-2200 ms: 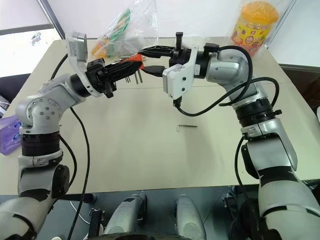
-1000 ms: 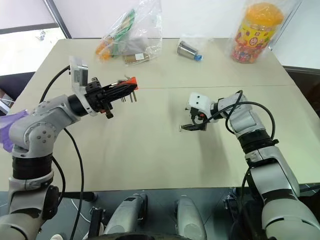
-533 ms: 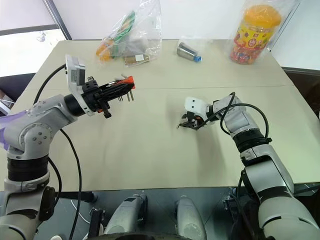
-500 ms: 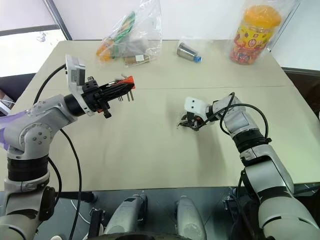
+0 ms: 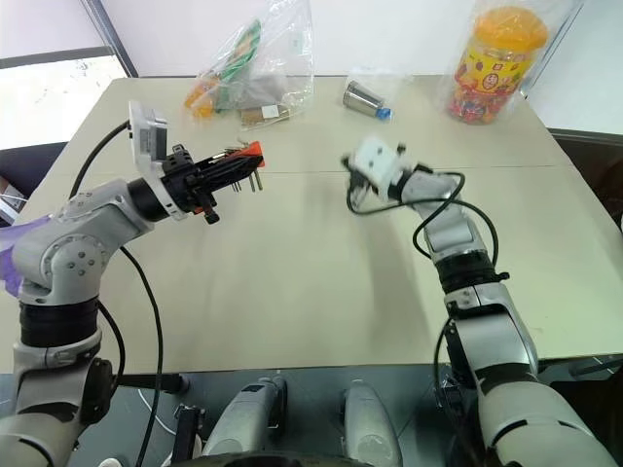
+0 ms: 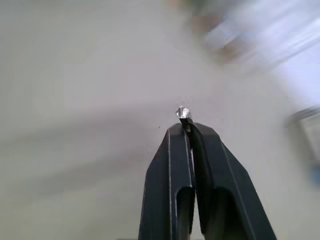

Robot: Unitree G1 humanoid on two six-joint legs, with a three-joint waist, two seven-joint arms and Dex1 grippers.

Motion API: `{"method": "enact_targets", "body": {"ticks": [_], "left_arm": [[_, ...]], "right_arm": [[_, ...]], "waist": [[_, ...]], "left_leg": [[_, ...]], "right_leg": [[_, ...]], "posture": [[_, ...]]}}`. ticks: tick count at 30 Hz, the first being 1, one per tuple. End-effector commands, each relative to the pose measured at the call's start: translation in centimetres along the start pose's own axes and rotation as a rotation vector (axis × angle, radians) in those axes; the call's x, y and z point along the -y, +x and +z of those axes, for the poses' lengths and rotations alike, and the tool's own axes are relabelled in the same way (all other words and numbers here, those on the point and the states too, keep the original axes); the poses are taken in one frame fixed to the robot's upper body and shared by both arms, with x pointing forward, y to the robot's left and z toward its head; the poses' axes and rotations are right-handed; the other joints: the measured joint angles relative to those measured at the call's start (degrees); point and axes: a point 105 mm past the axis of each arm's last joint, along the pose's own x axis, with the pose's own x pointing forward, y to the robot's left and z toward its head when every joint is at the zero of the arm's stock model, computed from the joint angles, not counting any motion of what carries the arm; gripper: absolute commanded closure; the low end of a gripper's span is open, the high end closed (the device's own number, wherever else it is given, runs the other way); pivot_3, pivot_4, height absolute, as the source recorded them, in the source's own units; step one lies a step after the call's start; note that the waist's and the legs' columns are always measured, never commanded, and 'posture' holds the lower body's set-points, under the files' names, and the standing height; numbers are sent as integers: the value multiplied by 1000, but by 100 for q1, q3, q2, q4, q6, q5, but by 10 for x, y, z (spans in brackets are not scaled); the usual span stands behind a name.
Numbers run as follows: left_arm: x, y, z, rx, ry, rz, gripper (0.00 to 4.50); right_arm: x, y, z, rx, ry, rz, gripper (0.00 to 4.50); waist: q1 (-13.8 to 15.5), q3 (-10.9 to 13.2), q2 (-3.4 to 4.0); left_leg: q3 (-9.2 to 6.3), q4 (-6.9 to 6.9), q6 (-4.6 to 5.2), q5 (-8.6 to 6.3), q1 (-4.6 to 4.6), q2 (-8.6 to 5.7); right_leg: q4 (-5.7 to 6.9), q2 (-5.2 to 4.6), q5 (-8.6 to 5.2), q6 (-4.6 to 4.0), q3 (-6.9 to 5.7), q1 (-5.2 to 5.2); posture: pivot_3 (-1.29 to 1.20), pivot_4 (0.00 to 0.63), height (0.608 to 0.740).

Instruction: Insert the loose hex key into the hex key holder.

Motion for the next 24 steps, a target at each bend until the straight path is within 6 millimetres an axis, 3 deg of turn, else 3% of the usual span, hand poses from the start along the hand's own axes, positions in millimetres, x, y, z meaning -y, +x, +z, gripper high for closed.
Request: {"method": "enact_targets", "body": {"ticks": [1, 4, 8, 13, 24], "left_arm": [[2, 7, 15, 43, 49, -22, 4500], [-1, 14, 15, 44, 48, -34, 4500], [-7, 21, 14, 41, 53, -38, 4500], [-9, 29, 16, 46, 64, -64, 4500], [-5, 34, 19, 61, 68, -95, 4500]], "right_arm": [[31, 2, 78, 283, 251, -182, 4472], [24, -1, 112, 397, 445, -136, 4472], [3, -9, 138, 480, 625, 6, 4472], [-21, -15, 142, 495, 687, 100, 4472], [-41, -1, 137, 500, 593, 56, 4472]], "waist": [[4, 0, 0], [27, 0, 0], [38, 0, 0], [12, 0, 1], [-6, 0, 1]], "left_leg": [[-3, -1, 0, 0, 0, 0], [-9, -1, 0, 0, 0, 1], [-11, 0, 0, 0, 1, -3], [-9, -4, 1, 0, 1, -2], [-5, -8, 1, 0, 0, 0]], "right_leg": [[0, 0, 0, 0, -1, 1], [1, 0, 0, 0, -6, 3], [0, -5, 0, 0, -11, 6], [-1, -4, 0, -1, -11, 4], [0, -1, 0, -1, -11, -2]], "posture": [[0, 150, 740], [0, 150, 740], [0, 150, 740], [0, 150, 740], [0, 150, 740]]}}
